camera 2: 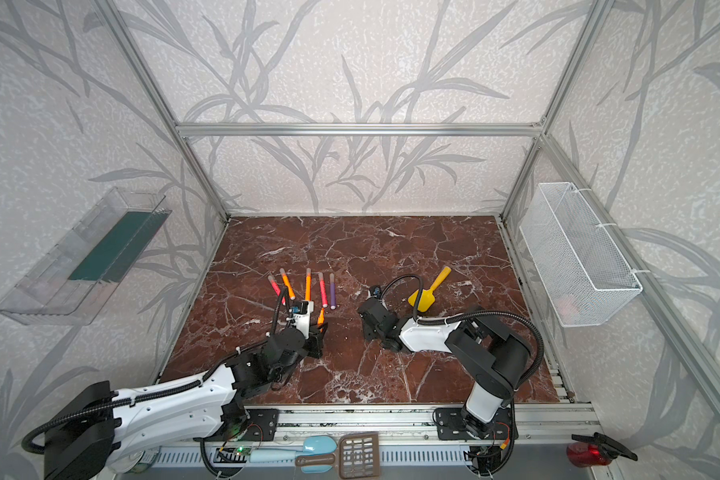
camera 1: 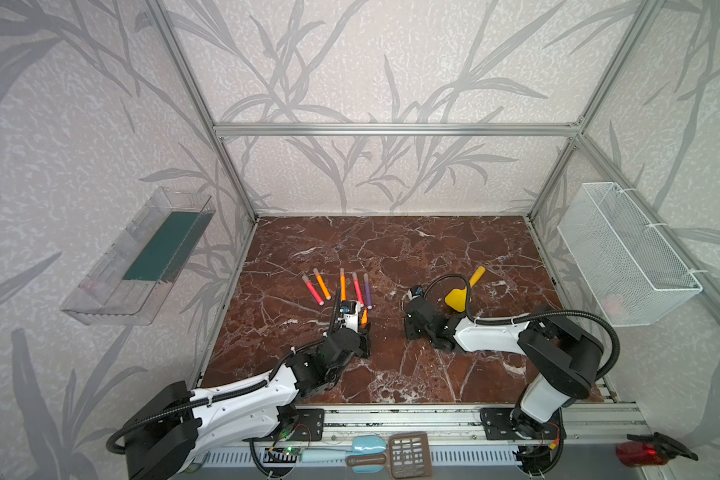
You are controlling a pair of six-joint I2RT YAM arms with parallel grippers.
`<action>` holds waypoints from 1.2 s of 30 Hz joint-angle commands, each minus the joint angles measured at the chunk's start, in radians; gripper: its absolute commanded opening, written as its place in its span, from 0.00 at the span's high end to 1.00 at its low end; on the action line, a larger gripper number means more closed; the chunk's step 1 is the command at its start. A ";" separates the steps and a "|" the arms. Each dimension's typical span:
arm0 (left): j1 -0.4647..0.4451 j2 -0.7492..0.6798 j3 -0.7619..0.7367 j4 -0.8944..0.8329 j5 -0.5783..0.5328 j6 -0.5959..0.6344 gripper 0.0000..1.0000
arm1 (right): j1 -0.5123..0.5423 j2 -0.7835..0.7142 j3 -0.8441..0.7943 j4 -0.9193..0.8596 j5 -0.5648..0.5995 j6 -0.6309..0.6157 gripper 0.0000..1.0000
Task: Insert the pens into the pen caps
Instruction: 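Close the right gripper on the pale cap on the table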
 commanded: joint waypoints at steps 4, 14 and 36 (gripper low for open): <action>0.002 -0.008 0.014 -0.008 -0.021 -0.008 1.00 | 0.006 0.002 -0.001 -0.029 0.037 -0.002 0.66; 0.002 -0.009 0.013 -0.012 -0.021 -0.006 1.00 | 0.006 -0.011 0.007 -0.065 0.022 -0.011 0.71; 0.002 -0.002 0.022 -0.012 -0.014 -0.009 1.00 | 0.014 0.008 0.037 -0.130 0.018 -0.051 0.80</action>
